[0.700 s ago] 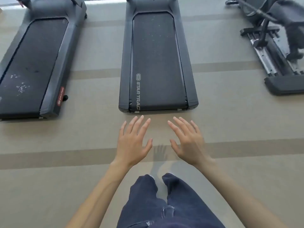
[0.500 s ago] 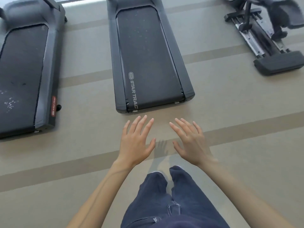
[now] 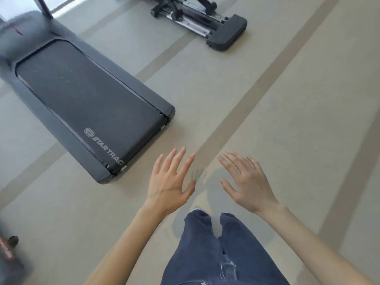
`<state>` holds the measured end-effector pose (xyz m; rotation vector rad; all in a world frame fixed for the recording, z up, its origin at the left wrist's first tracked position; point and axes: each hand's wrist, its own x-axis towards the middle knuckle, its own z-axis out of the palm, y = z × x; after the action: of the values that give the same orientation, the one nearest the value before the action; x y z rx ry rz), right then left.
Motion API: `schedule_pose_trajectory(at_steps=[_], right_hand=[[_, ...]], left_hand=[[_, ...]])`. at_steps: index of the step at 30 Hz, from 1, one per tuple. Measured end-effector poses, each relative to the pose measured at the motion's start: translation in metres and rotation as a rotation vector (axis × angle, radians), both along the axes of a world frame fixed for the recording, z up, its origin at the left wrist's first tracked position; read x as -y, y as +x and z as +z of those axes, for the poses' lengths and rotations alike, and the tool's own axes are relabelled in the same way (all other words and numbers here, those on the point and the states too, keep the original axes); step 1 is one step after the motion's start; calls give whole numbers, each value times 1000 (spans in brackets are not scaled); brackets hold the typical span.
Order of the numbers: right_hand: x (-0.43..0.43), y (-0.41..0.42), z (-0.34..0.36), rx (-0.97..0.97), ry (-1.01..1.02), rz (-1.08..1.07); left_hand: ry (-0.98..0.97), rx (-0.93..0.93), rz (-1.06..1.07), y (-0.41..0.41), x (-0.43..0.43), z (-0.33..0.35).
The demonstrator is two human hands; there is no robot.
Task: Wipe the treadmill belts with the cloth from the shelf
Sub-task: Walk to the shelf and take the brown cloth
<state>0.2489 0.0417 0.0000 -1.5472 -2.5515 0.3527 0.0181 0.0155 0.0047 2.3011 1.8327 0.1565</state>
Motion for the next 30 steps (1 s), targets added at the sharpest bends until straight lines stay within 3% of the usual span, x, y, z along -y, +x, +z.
schedule_pose_trajectory(at_steps=[10,22,30], right_hand=[[100,151,-1,-77,34,-504],[277,349,-20,-24,-77,-931],[350,456,13,-5,-6,-1187]], left_hand=[[-42,1,-501,174,-21,1],[-121,-82,-1030,429,72,-14],[-49,-28,-1221,570,114,4]])
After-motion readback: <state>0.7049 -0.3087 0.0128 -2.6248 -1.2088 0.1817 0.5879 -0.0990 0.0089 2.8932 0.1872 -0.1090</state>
